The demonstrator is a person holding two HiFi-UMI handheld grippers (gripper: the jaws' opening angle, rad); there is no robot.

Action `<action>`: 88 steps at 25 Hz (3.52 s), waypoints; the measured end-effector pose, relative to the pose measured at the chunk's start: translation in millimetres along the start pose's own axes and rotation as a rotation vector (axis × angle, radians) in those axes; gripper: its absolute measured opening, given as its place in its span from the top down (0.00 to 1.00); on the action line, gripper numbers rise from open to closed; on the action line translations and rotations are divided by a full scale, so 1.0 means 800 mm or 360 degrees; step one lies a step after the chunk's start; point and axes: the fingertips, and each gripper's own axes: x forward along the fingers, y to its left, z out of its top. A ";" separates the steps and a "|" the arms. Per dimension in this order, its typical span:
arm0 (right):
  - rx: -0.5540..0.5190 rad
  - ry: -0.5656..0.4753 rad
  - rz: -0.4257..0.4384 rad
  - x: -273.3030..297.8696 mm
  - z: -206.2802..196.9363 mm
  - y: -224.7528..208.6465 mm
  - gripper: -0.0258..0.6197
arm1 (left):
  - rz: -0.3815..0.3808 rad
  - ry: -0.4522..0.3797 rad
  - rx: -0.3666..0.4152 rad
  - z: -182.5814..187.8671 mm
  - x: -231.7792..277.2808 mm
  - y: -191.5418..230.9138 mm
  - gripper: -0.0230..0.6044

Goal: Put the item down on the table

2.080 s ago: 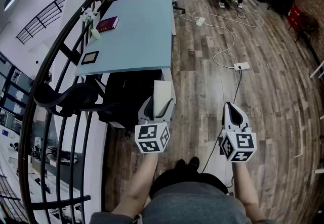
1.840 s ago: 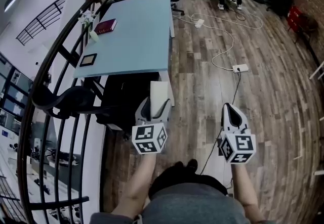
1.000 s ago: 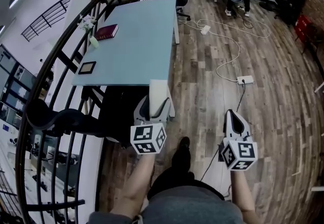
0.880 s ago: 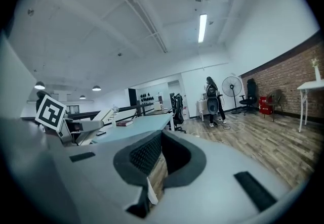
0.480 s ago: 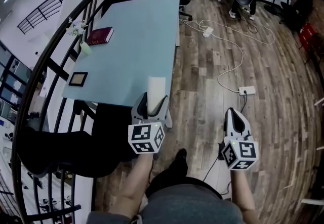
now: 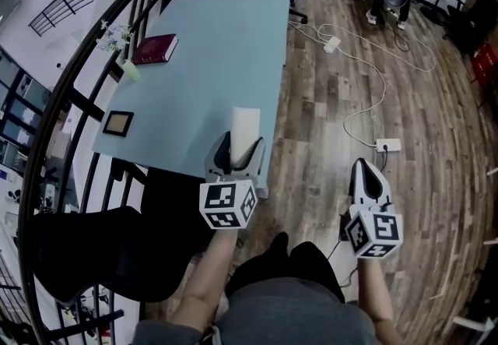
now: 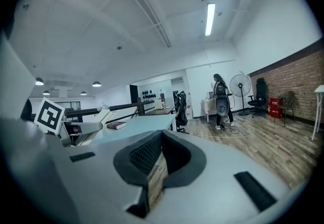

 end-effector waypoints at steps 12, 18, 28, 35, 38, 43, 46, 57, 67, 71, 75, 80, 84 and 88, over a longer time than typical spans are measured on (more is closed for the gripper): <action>-0.0001 -0.0022 0.0145 0.080 0.023 -0.013 0.96 | 0.0141 -0.0057 0.0026 0.026 0.043 0.030 0.47; 0.0000 -0.0014 0.0268 0.124 0.033 -0.008 0.96 | 0.0252 -0.0076 0.0041 0.037 0.054 0.050 0.47; -0.0032 0.0078 0.0434 0.171 0.024 0.012 0.96 | 0.0394 0.0072 0.0004 -0.012 0.060 0.075 0.47; -0.0053 0.0163 0.0480 0.189 0.010 0.017 0.96 | 0.0424 0.0265 -0.0038 -0.077 0.072 0.079 0.47; -0.0051 0.0181 0.0489 0.193 0.004 0.016 0.96 | 0.0426 0.0335 -0.0049 -0.101 0.079 0.079 0.47; -0.0045 0.0195 0.0506 0.197 0.001 0.018 0.96 | 0.0428 0.0452 -0.0046 -0.137 0.089 0.083 0.47; -0.0043 0.0194 0.0510 0.198 -0.001 0.018 0.96 | 0.0419 0.0525 -0.0048 -0.160 0.093 0.086 0.47; -0.0040 0.0196 0.0503 0.189 0.002 0.014 0.96 | 0.0337 0.0789 -0.0007 -0.229 0.101 0.073 0.47; -0.0035 0.0187 0.0488 0.181 0.001 0.011 0.96 | 0.0329 0.0894 0.0021 -0.247 0.106 0.073 0.47; -0.0030 0.0184 0.0484 0.179 0.003 0.010 0.96 | 0.0331 0.0944 0.0019 -0.250 0.107 0.072 0.47; -0.0029 0.0177 0.0486 0.178 0.004 0.012 0.96 | 0.0325 0.0966 0.0008 -0.250 0.108 0.073 0.47; -0.0030 0.0167 0.0493 0.174 0.004 0.016 0.96 | 0.0327 0.0964 0.0000 -0.253 0.109 0.074 0.47; -0.0032 0.0158 0.0501 0.170 0.006 0.019 0.96 | 0.0314 0.0957 0.0002 -0.252 0.110 0.075 0.47; -0.0034 0.0153 0.0502 0.167 0.007 0.020 0.96 | 0.0295 0.0946 0.0011 -0.254 0.111 0.074 0.46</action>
